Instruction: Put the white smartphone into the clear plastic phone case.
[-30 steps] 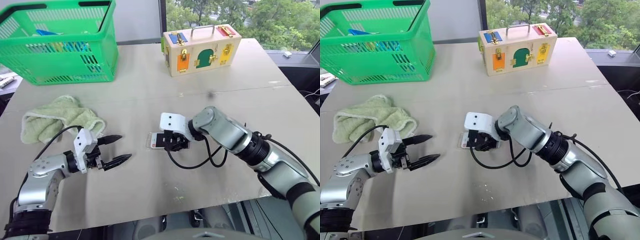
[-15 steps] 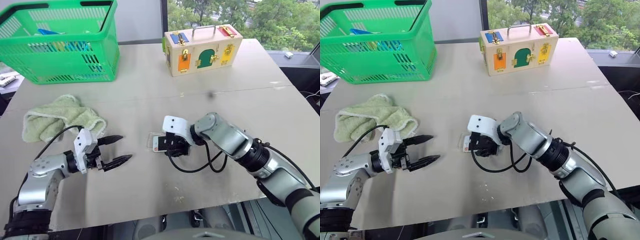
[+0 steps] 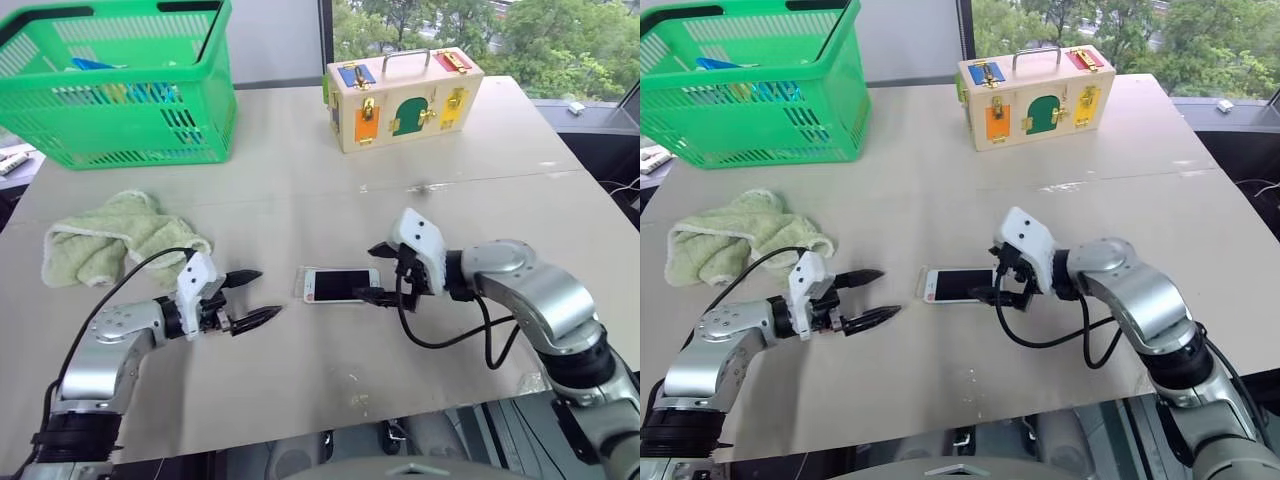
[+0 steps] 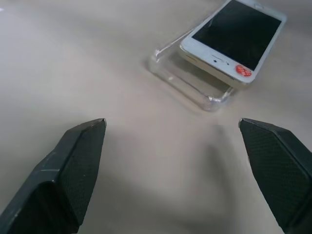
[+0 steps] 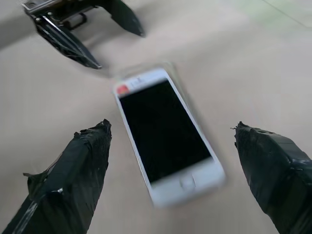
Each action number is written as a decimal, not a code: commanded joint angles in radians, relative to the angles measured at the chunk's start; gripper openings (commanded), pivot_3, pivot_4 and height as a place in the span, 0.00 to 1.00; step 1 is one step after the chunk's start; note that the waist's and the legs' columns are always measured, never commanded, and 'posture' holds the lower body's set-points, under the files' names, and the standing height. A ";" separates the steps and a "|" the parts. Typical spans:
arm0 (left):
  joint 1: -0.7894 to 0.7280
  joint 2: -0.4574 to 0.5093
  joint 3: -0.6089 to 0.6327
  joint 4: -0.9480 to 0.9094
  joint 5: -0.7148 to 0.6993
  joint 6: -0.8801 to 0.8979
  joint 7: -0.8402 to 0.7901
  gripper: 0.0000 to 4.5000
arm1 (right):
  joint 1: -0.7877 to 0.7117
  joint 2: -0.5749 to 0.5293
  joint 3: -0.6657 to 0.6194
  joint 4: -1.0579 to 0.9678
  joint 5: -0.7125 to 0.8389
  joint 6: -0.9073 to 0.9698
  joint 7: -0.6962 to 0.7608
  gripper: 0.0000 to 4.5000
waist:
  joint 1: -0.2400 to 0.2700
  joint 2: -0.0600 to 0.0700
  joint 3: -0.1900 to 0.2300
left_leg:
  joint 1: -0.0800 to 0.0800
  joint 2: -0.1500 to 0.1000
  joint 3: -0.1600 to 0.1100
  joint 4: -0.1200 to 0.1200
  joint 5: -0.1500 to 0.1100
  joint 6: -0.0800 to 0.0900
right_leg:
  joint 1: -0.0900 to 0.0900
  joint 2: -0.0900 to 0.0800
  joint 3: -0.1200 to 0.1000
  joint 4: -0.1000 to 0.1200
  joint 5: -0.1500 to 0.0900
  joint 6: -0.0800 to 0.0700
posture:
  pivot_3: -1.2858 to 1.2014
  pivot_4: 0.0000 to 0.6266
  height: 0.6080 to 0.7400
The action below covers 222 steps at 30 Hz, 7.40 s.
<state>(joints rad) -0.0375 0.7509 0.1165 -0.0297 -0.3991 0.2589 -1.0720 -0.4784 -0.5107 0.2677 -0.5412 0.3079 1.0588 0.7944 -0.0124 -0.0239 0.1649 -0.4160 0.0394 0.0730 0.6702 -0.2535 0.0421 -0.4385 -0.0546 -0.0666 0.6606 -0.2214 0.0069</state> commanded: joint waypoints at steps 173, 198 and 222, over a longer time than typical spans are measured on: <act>-0.188 -0.022 0.027 -0.318 -0.261 0.320 0.103 1.00 | -0.047 -0.100 0.116 0.267 -0.104 -0.551 0.231 0.96 | -0.017 -0.004 0.007 | 0.003 0.004 0.007 0.006 0.004 0.000 | 0.005 0.006 0.001 0.002 0.004 0.005 | 0.52 0.24 1.00; 0.049 0.087 0.077 -0.302 -0.236 0.147 -0.144 1.00 | -0.159 -0.091 0.186 0.396 -0.228 -0.488 0.328 0.67 | 0.008 -0.003 0.008 | 0.000 0.003 0.006 0.006 0.004 0.000 | 0.005 0.000 0.000 0.000 0.002 0.001 | 0.52 0.24 1.00; 0.050 0.082 0.032 -0.302 -0.189 0.130 -0.131 1.00 | -0.216 -0.151 0.301 0.237 -0.316 -0.308 0.319 0.67 | 0.003 -0.002 0.009 | 0.000 0.004 0.006 0.006 0.004 0.000 | 0.004 0.000 -0.001 0.000 0.002 0.000 | 0.52 0.24 1.00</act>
<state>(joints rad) 0.0090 0.8294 0.1394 -0.3045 -0.5854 0.4050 -1.2029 -0.6736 -0.6591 0.5622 -0.2530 -0.0011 0.7261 1.1033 -0.0097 -0.0254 0.1740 -0.4160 0.0429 0.0791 0.6759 -0.2496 0.0419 -0.4341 -0.0545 -0.0678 0.6605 -0.2196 0.0072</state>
